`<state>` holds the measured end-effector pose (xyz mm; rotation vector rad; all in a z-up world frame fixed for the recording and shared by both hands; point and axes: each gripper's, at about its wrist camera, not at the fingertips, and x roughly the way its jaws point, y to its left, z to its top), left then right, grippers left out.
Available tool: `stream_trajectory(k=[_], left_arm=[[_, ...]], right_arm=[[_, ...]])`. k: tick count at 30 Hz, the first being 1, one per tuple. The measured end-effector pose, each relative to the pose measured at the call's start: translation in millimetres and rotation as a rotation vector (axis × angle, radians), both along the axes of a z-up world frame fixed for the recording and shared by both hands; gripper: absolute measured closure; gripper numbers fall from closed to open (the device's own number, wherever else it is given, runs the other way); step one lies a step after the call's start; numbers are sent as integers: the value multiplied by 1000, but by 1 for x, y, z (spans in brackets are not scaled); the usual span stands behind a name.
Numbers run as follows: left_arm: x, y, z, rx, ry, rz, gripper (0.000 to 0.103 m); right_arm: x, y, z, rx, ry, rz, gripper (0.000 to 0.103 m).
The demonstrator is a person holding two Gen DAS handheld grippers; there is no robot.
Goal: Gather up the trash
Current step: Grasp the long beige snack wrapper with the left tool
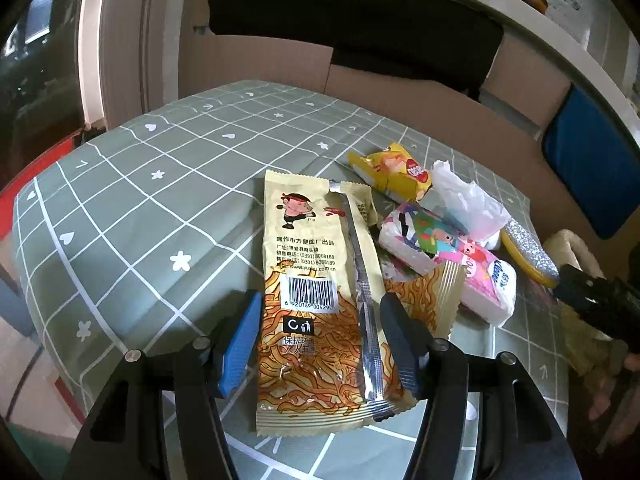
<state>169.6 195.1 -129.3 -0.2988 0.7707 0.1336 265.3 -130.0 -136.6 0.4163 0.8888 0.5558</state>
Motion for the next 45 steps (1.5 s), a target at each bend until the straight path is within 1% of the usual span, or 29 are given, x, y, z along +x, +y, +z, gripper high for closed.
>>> stream_trajectory(k=[1,3,4,5,7,8,10,12,14,16,18,20,21,23,24,25,26,27,28,29,30,32,33,35,38,40,42,45], left_arm=[[-1,0,0,-8,-4,-1,42],[-2,0,0,-20,-9,-4,42],[-2,1,0,-29,-9,-4,42],[-2,3,1,-46,-8,-3,42],[-5,10,3,-109,-7,3,42],[-8,14,4,-162,-11,3,42],[-14,19,7,-220,-27,-4,43],[-22,16,14,-216,-57,-35,43],[-30,4,25,-170,-98,-103,43],[-35,-16,34,-87,-120,-182,43],[-33,-36,37,6,-113,-219,43],[-28,-42,36,32,-93,-213,47],[-27,-41,36,26,-82,-196,48],[-27,-29,38,-18,-80,-134,49],[-29,-20,38,-38,-84,-87,49],[-32,-8,39,-52,-89,-18,49],[-36,0,39,-56,-95,19,49],[-39,8,40,-55,-105,65,49],[-43,14,42,-53,-115,104,49],[-45,17,43,-55,-121,118,50],[-47,17,44,-59,-125,109,50],[-48,5,47,-56,-130,35,50],[-46,-9,48,-39,-130,-28,50],[-40,-37,46,-1,-120,-120,50],[-29,-69,39,44,-88,-185,50],[-18,-80,32,59,-70,-191,53],[-9,-83,25,61,-45,-153,55],[4,-80,15,3,-1,-120,55]], right_arm=[[6,1,-1,9,-11,-6,47],[15,5,-1,-7,-20,0,52],[20,8,-1,0,-19,17,61],[23,9,0,6,-20,28,73],[23,13,8,4,-49,47,81],[21,16,15,-4,-77,65,85],[13,22,29,-29,-137,99,87],[4,30,44,-65,-191,132,87],[-2,37,52,-93,-218,157,87],[-2,45,55,-110,-227,175,87],[-3,50,55,-120,-228,180,87],[-5,51,55,-130,-233,180,87],[-6,51,55,-140,-235,176,87],[-8,49,55,-167,-244,174,87],[-11,47,54,-190,-250,170,87],[-15,47,53,-220,-254,162,86],[-16,46,51,-256,-256,153,85],[-17,46,48,-280,-258,147,83],[-19,45,45,-302,-259,145,76],[-21,44,41,-309,-258,150,69],[-23,43,37,-311,-257,156,67],[-26,41,29,-314,-247,164,66],[-27,39,25,-313,-237,163,66],[-26,34,16,-304,-206,151,65],[-25,25,7,-284,-165,125,64],[-25,22,4,-276,-154,120,63],[-26,21,3,-269,-158,123,61],[-28,24,2,-274,-164,136,56]])
